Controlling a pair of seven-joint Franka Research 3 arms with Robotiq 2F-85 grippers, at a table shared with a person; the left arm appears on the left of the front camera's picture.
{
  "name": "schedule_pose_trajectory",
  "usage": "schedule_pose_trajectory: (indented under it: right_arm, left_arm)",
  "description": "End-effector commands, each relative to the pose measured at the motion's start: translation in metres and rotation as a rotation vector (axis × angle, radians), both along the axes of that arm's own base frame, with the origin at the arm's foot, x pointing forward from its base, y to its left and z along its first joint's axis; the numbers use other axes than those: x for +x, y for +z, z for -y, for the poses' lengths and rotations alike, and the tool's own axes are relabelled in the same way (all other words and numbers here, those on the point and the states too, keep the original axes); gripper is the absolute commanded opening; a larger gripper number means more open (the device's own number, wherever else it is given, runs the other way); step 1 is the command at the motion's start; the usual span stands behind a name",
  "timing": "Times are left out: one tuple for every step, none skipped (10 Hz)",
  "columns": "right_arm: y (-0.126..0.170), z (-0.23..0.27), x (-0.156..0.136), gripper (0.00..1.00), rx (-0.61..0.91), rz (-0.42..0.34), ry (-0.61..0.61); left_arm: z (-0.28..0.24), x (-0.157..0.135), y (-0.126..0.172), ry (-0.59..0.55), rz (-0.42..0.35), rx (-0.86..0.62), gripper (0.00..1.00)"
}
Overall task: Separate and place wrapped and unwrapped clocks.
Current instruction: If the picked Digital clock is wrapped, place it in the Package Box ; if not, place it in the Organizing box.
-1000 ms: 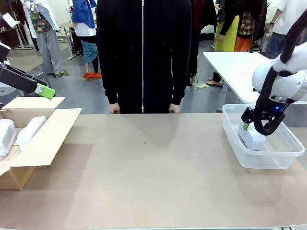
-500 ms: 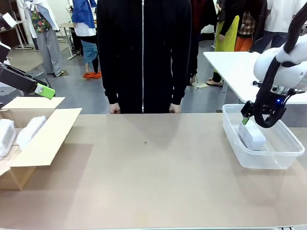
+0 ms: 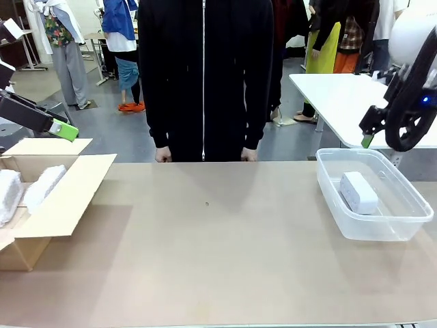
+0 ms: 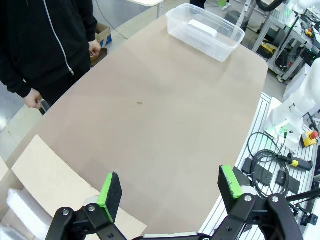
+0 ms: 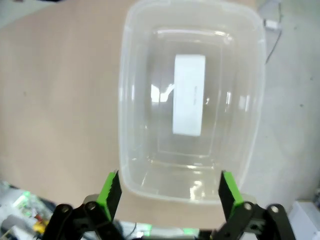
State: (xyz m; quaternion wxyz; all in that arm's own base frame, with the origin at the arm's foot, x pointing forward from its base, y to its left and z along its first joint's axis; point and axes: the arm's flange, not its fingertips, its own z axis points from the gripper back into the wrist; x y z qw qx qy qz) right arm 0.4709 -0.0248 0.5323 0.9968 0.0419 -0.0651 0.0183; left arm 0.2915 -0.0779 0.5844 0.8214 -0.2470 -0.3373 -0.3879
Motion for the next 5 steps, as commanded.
schedule_pose_trajectory:
  right_arm:
    - [0.0161, -0.0146, -0.0085, 1.00, -0.019, 0.008, -0.032]
    - [0.0203, -0.0175, -0.0102, 1.00, -0.035, 0.010, -0.036]
    - [0.0214, -0.0199, -0.0070, 1.00, -0.063, 0.020, -0.067]
    - [0.0245, -0.0132, -0.0138, 1.00, -0.001, 0.025, -0.006]
    - [0.0245, -0.0132, -0.0138, 1.00, -0.001, 0.025, -0.006]
  left_arm:
    - [0.0032, 0.0006, 0.0000, 0.008, -0.001, -0.006, 1.00]
    - [0.0032, 0.0006, 0.0000, 0.008, -0.001, -0.006, 1.00]
    - [0.0032, 0.0006, 0.0000, 0.008, -0.001, -0.006, 1.00]
    - [0.0032, 0.0006, 0.0000, 0.008, -0.001, -0.006, 1.00]
    - [0.0032, 0.0006, 0.0000, 0.008, -0.001, -0.006, 1.00]
